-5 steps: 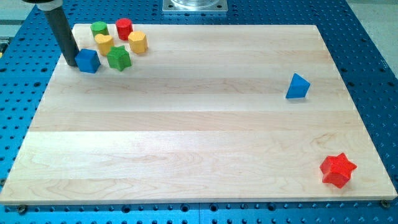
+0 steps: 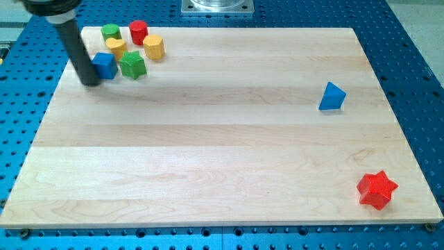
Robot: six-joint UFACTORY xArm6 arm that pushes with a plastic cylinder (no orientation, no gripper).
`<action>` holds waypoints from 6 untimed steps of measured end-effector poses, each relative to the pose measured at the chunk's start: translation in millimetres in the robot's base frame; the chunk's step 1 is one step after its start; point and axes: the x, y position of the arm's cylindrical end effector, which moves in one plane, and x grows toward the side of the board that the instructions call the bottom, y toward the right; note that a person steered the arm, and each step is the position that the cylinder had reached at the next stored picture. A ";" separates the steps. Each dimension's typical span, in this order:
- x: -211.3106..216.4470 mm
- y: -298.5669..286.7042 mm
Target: Nudge the blue cube below the yellow heart
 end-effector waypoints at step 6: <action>112.2 -36.2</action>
